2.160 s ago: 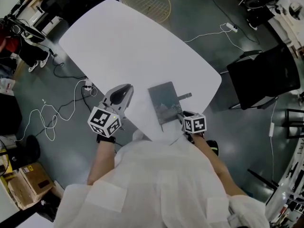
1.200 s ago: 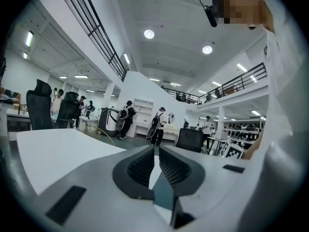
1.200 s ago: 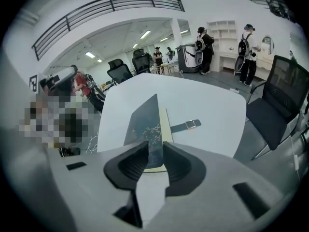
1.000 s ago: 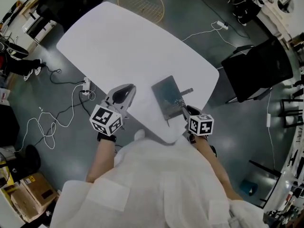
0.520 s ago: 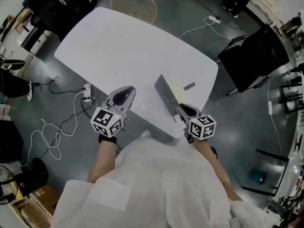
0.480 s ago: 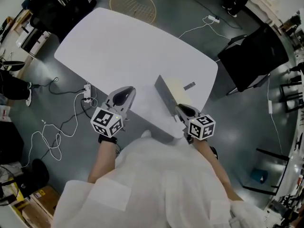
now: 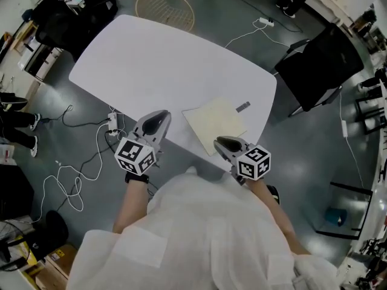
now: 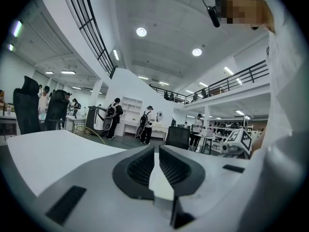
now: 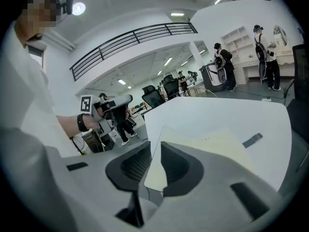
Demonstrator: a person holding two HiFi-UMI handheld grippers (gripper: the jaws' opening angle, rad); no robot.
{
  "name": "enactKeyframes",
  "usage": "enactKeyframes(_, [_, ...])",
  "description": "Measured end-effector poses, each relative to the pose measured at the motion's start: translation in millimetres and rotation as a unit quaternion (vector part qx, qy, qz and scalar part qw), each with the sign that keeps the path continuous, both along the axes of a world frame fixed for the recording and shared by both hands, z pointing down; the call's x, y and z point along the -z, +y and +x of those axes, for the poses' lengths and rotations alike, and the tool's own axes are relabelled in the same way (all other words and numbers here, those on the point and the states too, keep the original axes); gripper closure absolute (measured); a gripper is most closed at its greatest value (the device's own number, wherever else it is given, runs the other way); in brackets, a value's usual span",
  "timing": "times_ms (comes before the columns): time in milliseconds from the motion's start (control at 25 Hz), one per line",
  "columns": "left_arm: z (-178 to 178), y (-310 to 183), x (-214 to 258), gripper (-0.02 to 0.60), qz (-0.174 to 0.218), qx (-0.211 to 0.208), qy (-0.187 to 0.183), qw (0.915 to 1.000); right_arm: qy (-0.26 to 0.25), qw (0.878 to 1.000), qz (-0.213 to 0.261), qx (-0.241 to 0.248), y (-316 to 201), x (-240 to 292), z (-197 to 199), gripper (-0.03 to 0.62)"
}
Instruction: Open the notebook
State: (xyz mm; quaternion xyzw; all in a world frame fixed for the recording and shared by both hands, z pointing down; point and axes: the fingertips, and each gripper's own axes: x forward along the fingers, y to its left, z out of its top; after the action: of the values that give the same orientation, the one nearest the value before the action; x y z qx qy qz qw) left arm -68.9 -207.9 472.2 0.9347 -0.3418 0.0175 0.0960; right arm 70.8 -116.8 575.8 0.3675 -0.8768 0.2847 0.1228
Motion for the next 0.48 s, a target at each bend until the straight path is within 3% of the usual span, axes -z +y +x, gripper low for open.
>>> enactKeyframes(480, [-20, -1, 2, 0.551, 0.004, 0.0, 0.003, 1.0, 0.011, 1.0, 0.013, -0.022, -7, 4, -8, 0.528])
